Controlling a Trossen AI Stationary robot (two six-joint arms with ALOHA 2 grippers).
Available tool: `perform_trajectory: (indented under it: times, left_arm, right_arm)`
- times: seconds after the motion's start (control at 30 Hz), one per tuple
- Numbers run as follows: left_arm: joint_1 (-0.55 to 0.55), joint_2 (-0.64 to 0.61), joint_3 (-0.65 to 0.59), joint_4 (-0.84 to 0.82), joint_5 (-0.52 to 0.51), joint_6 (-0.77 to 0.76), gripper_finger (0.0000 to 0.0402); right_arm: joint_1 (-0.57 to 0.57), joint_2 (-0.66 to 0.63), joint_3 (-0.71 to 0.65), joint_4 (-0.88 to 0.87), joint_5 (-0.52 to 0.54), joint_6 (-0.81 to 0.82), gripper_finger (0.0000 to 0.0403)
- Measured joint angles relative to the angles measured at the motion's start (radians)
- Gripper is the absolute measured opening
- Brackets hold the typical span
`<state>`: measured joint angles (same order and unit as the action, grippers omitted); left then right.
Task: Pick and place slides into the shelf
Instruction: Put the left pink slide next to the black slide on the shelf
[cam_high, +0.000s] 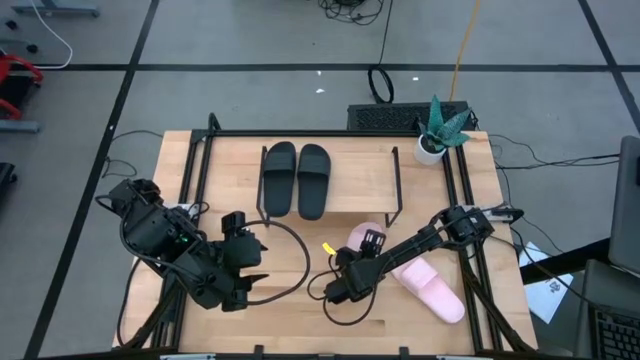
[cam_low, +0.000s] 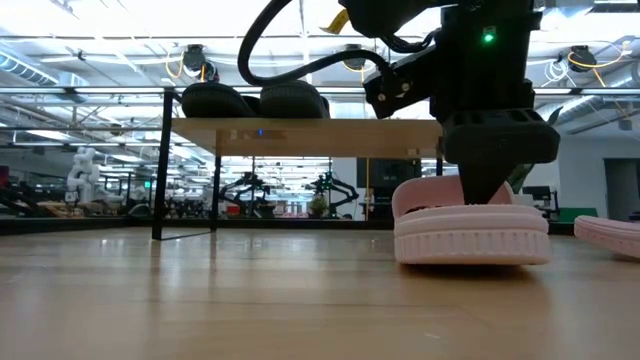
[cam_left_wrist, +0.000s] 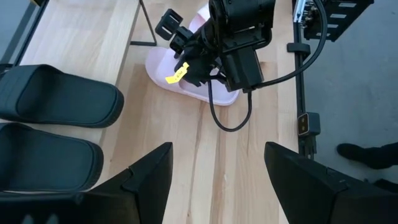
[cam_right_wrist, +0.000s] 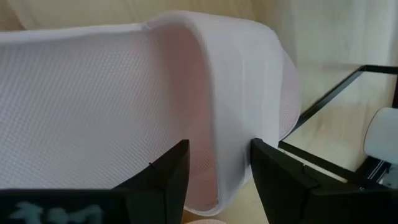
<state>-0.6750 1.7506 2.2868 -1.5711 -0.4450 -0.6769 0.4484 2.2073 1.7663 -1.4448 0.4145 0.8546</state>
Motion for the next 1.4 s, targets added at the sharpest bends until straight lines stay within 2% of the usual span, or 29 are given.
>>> perform_trajectory:
  times: [0.3, 0.5, 0.67, 0.83, 1.07, 1.4]
  left_arm:
    - [0.001, 0.0, 0.0, 0.0, 0.0, -0.002, 0.0253]
    - [0.001, 0.0, 0.0, 0.0, 0.0, -0.002, 0.0253]
    - [0.0, 0.0, 0.0, 0.0, 0.0, -0.002, 0.0253]
    - [0.0, 0.0, 0.0, 0.0, 0.0, -0.001, 0.0253]
    - [0.0, 0.0, 0.0, 0.0, 0.0, 0.001, 0.0253]
    - [0.0, 0.0, 0.0, 0.0, 0.0, 0.014, 0.0253]
  right_arm:
    - [0.0, 0.0, 0.0, 0.001, -0.003, -0.009, 0.016]
    - [-0.009, -0.002, 0.0, 0.004, -0.069, -0.012, 0.016]
    - [-0.01, -0.002, 0.0, 0.004, -0.074, -0.003, 0.0156]
    - [-0.011, -0.002, 0.0, 0.004, -0.076, 0.006, 0.0115]
    - [-0.011, -0.002, 0.0, 0.004, -0.107, 0.015, 0.0012]
    - [-0.011, -0.002, 0.0, 0.005, -0.162, 0.029, 0.0005]
